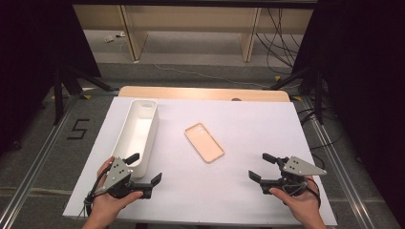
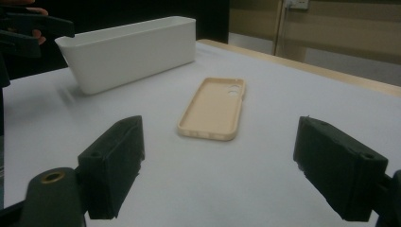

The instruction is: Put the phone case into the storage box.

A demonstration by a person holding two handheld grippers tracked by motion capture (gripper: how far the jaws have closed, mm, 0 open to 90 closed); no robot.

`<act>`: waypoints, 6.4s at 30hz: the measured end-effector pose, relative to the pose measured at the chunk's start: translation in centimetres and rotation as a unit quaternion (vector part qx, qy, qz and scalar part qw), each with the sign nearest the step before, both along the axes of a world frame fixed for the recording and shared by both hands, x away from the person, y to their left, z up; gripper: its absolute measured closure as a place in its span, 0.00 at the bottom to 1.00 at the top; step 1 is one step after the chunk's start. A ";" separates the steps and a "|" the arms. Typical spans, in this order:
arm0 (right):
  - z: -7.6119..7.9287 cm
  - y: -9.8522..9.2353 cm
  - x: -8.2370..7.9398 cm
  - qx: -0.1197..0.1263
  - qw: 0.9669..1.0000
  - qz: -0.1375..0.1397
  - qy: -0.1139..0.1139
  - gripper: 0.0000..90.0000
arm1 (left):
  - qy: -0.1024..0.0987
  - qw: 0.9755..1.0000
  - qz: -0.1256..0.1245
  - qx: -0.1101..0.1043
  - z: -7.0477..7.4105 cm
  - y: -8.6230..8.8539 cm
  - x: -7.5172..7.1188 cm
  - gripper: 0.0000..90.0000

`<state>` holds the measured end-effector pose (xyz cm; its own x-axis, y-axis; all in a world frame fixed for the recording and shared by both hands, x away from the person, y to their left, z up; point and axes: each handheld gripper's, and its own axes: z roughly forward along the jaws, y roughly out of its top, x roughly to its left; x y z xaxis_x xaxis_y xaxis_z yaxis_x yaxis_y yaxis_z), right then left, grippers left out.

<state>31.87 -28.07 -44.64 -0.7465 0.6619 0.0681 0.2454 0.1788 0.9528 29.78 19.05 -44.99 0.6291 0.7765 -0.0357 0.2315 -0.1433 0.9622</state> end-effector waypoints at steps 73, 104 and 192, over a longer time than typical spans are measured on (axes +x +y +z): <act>-4.3 8.7 12.9 -0.201 0.970 0.000 0.136 1.00 | 0.000 1.000 -0.013 -0.002 0.0 -0.2 0.1 0.04; -4.4 11.4 10.8 -0.209 0.969 0.031 0.130 1.00 | -0.001 1.000 -0.013 -0.004 0.0 -0.2 0.1 0.05; -0.3 7.3 6.3 -0.063 0.996 0.061 0.027 0.30 | 0.005 1.000 -0.021 -0.006 -0.1 -0.6 0.6 0.05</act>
